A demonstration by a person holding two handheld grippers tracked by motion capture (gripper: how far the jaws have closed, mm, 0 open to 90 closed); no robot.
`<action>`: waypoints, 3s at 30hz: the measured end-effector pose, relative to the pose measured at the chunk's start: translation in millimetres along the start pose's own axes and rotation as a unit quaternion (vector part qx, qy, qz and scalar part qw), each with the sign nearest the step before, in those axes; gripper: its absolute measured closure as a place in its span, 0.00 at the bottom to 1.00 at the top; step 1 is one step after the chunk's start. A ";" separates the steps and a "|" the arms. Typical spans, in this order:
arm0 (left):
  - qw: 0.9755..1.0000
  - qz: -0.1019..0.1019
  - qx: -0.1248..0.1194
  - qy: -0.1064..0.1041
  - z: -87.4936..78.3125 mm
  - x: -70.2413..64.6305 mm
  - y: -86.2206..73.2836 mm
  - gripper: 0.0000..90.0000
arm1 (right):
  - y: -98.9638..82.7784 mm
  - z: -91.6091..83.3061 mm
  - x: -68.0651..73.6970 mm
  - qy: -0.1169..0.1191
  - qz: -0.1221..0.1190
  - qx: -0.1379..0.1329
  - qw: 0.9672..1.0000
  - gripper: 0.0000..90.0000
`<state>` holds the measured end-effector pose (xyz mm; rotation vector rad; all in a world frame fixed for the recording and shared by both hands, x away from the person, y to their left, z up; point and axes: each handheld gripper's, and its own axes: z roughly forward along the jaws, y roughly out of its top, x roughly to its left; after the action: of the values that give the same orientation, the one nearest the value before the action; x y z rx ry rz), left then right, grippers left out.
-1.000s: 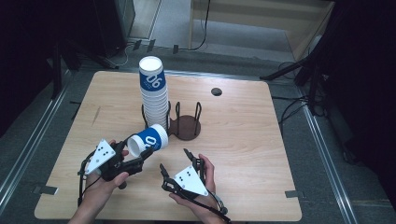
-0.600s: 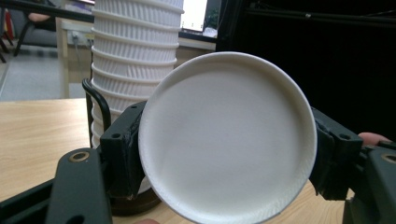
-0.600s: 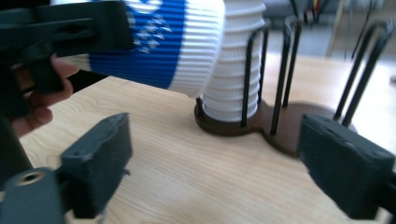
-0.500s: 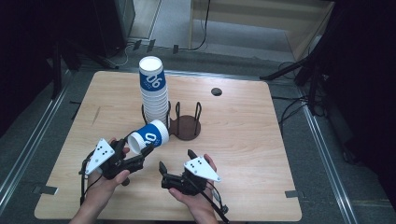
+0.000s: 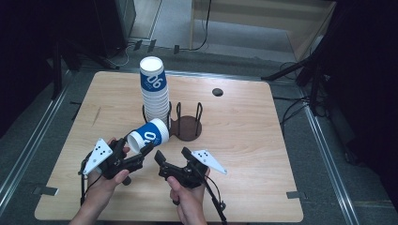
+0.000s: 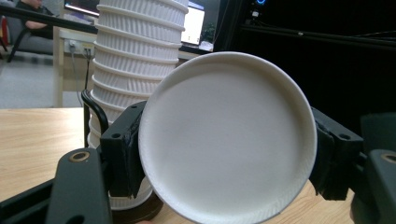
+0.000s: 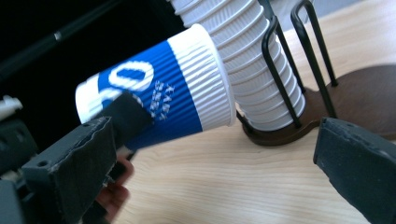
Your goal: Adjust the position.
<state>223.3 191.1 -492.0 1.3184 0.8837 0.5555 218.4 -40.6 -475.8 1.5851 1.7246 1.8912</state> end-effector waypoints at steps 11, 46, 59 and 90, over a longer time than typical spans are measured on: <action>1.000 0.006 0.007 -0.008 3.5 -6.3 -3.8 0.30 | 3.2 6.4 -2.4 -0.013 0.141 -0.021 0.990 0.01; 0.999 0.023 0.007 -0.026 5.9 -18.4 -7.4 0.30 | 0.2 26.3 -11.4 0.054 0.453 0.015 0.890 0.01; 0.999 0.024 0.008 -0.036 6.0 -21.5 -8.2 0.30 | 7.7 38.1 -22.0 0.079 0.472 0.023 0.878 0.01; 0.998 0.023 0.017 -0.057 -3.9 -19.7 -4.7 0.31 | 3.4 42.7 -30.0 0.102 0.476 0.000 0.873 0.22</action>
<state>208.3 177.0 -491.9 1.3900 0.7734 0.4984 264.7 -34.6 -499.5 2.6222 1.0067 2.4851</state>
